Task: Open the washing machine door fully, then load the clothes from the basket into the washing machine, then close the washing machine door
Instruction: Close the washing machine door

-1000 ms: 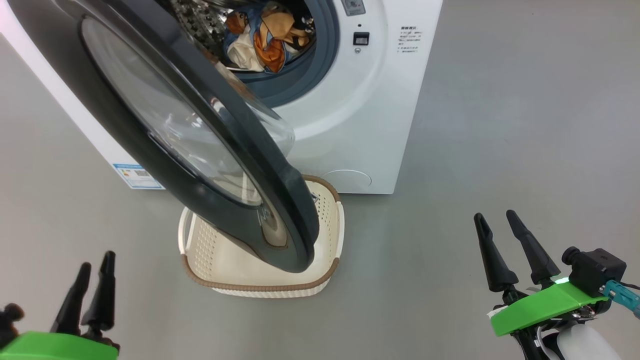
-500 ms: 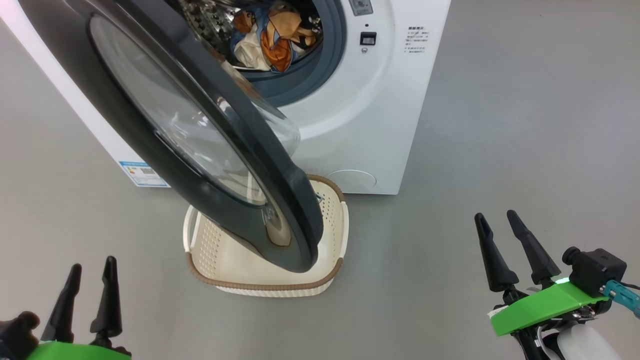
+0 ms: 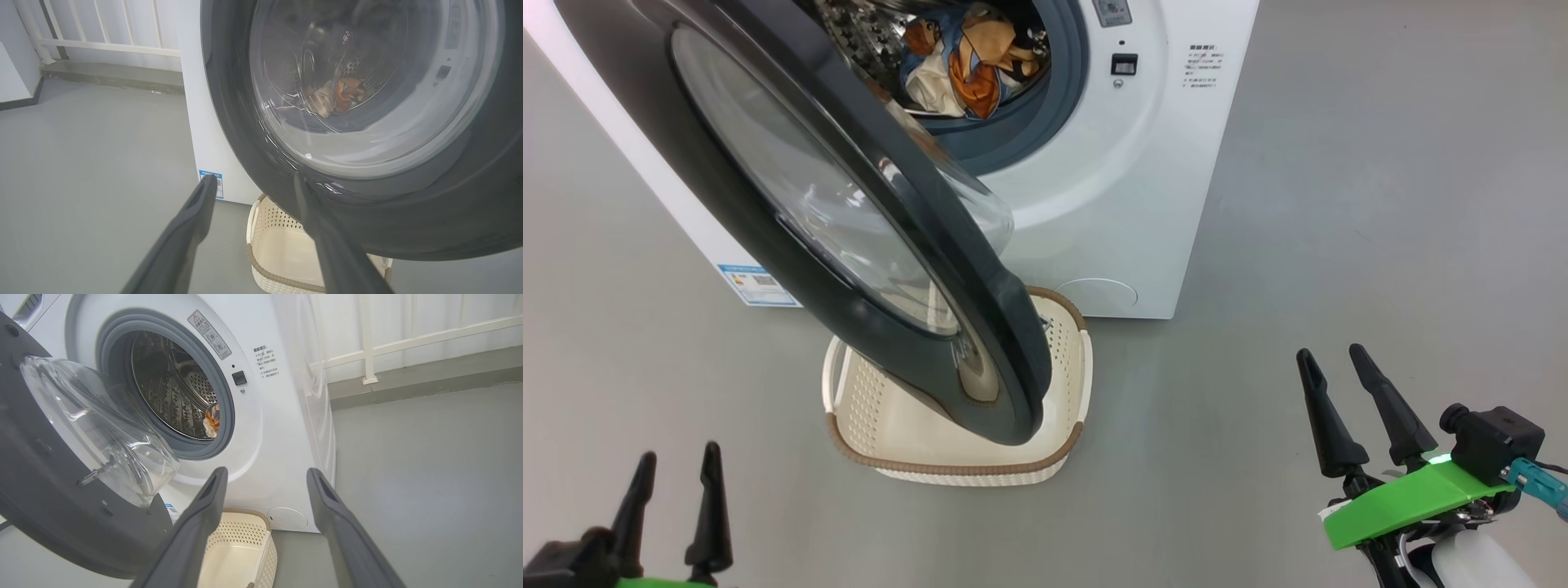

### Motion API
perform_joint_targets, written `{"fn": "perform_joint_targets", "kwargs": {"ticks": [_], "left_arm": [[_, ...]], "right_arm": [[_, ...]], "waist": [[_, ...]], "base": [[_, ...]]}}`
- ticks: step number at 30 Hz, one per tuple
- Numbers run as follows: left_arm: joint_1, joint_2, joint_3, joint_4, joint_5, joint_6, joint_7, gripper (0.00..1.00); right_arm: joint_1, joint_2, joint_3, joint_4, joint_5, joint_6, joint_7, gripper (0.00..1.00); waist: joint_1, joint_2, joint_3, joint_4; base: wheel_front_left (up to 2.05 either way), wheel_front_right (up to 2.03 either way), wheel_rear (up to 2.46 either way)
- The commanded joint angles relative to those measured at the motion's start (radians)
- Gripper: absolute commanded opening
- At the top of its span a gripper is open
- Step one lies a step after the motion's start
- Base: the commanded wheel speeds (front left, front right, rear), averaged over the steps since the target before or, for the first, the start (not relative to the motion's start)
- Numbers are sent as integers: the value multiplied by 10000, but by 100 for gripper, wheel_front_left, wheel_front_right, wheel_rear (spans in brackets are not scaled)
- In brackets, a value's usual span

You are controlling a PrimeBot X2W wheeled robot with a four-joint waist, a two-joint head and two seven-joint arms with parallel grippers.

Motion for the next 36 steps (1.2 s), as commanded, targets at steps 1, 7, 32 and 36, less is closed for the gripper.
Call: {"fn": "perform_joint_targets", "kwargs": {"ticks": [1, 7, 32, 36], "left_arm": [[19, 155, 434, -72, 190, -21, -64, 100], [95, -29, 597, 15, 476, -21, -64, 100], [282, -160, 605, -296, 715, -21, -64, 100], [330, -188, 667, -339, 733, -21, -64, 100]], "right_arm": [[-105, -114, 211, -208, -81, 56, -82, 100], [-69, -139, 201, -198, -85, 56, -82, 100], [-1654, 59, 1672, -1980, -7, 56, -82, 0], [-1817, 103, 2241, -2680, -38, 56, -82, 0]], "waist": [[0, 0, -7, 2], [0, 0, -70, 59], [0, 0, -495, 800], [0, 0, -521, 846]], "base": [[0, 0, 0], [0, 0, 0], [0, 0, 0], [0, 0, 0]]}}
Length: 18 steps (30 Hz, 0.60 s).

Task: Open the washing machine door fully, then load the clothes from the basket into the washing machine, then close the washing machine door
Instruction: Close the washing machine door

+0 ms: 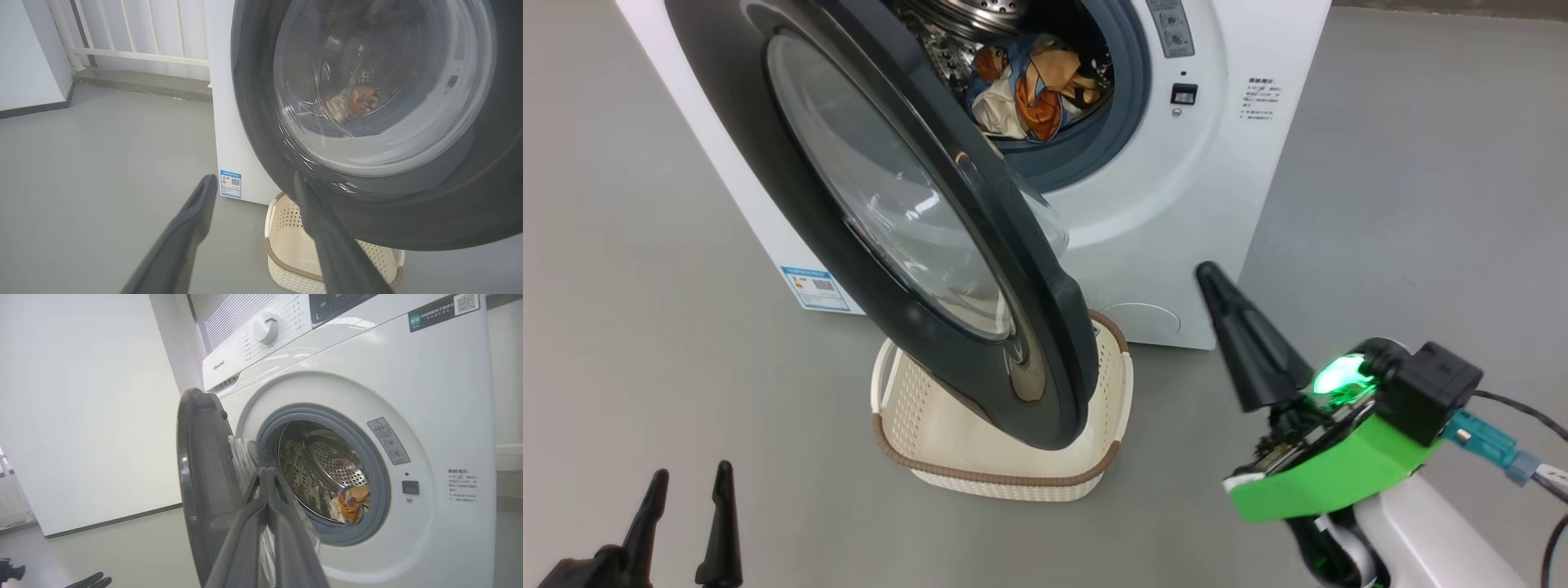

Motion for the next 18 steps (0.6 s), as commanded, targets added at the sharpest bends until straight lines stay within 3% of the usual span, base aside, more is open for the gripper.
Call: {"fn": "perform_joint_targets", "kwargs": {"ticks": [1, 10, 18], "left_arm": [[-52, 157, 388, -287, 111, -21, -64, 100], [-9, 71, 482, -331, 117, -21, -64, 100], [-100, -76, 495, -374, 176, -21, -64, 100]], "right_arm": [[-280, 56, 245, -379, -64, 56, -80, 0], [-369, 156, 1860, -1290, -43, 56, -80, 0], [-379, 195, 3077, -726, 274, 56, -80, 0]], "waist": [[0, 0, -4, 4], [0, 0, 41, 31], [0, 0, 174, 167]], "base": [[0, 0, 0], [0, 0, 0], [0, 0, 0]]}}
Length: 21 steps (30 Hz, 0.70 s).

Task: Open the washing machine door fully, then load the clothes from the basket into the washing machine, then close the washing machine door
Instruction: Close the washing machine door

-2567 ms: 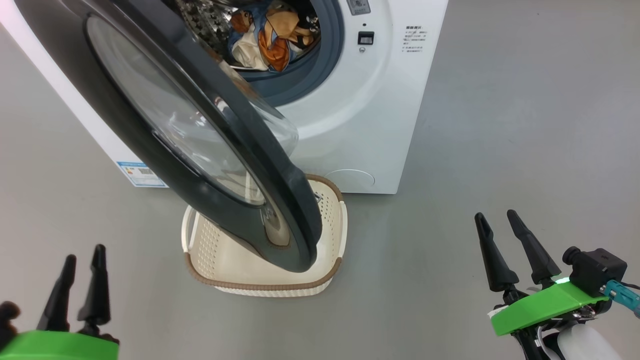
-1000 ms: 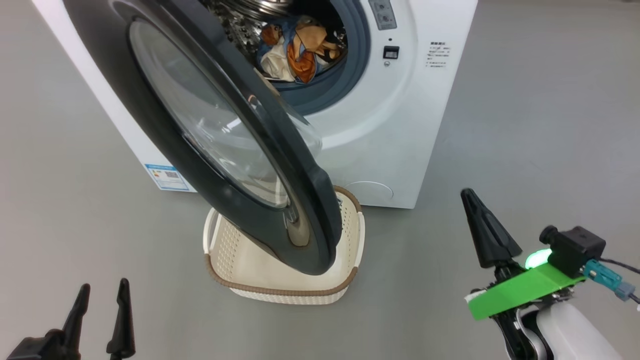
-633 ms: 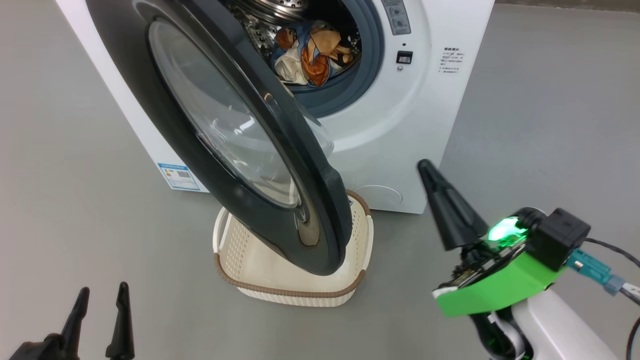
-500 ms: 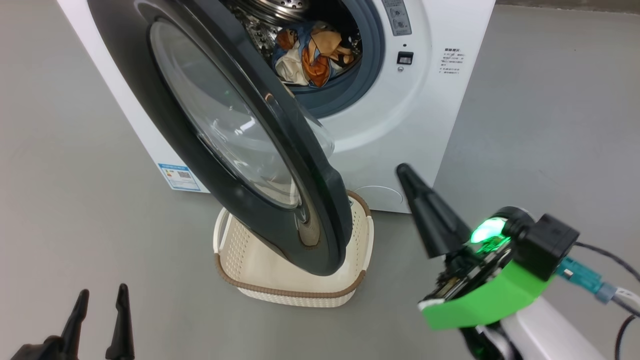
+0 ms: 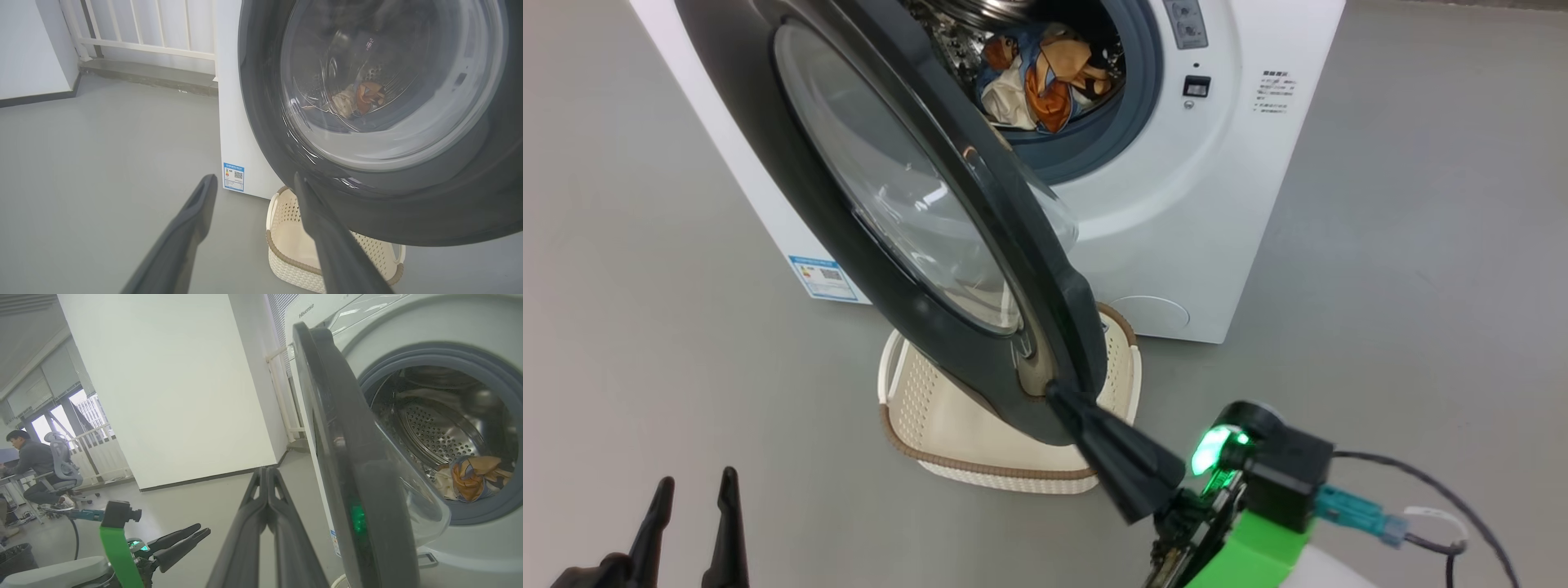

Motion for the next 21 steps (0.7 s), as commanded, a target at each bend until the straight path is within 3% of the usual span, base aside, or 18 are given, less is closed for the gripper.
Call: {"fn": "perform_joint_targets", "kwargs": {"ticks": [1, 21], "left_arm": [[-250, 148, 373, -304, 173, -21, -64, 100], [-547, -200, 237, -348, 214, -21, -65, 100]], "right_arm": [[-245, 106, 212, -108, 167, 56, -80, 0], [-1016, 347, 623, 2299, 607, 56, -80, 0]], "waist": [[0, 0, 42, 42], [0, 0, 604, 439]], "base": [[0, 0, 0], [0, 0, 0]]}}
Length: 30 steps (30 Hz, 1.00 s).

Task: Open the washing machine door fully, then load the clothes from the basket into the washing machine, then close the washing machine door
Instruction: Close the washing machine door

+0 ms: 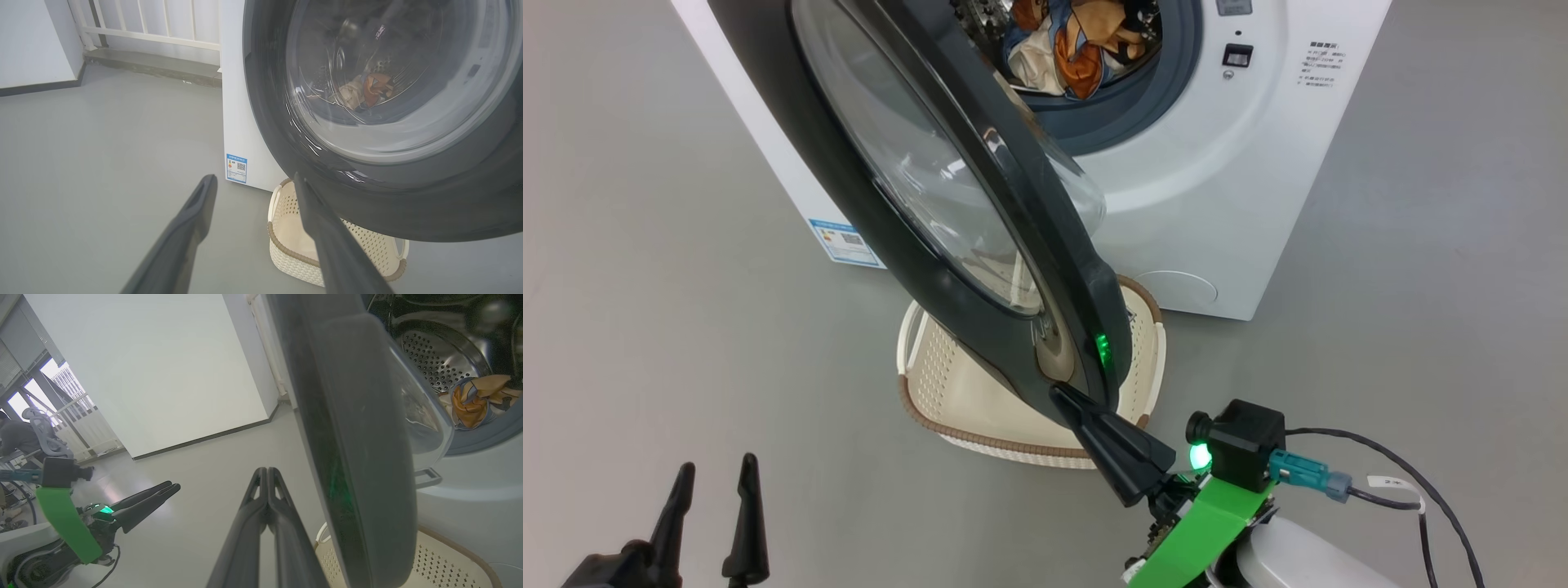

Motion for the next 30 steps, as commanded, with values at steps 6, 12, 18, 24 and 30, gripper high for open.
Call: {"fn": "perform_joint_targets", "kwargs": {"ticks": [6, 12, 18, 24, 30], "left_arm": [[-375, 158, 326, -325, 68, -21, -65, 100], [-396, 165, 339, -339, 73, -21, -65, 100], [-468, 167, 298, -347, 91, -21, -65, 100], [-580, 149, 246, -384, 115, -21, -65, 100], [-752, 87, 210, -482, 155, -21, -65, 100]], "right_arm": [[-273, 285, -101, 114, 100, 56, -80, 0], [-381, 324, -274, 265, 99, 56, -80, 0], [-548, 338, -643, 352, 57, 56, -80, 0], [-769, 270, -1066, 438, 26, 56, -80, 0], [-1135, 141, -1524, 553, -11, 56, -80, 0]], "waist": [[-1, 0, 149, 25], [-1, 0, 220, 7], [-1, 0, 360, -40], [-1, 0, 543, -75], [-1, 0, 840, -70]], "base": [[0, 0, 0], [0, 0, 0], [0, 0, 0], [0, 0, 0], [0, 0, 0]]}}
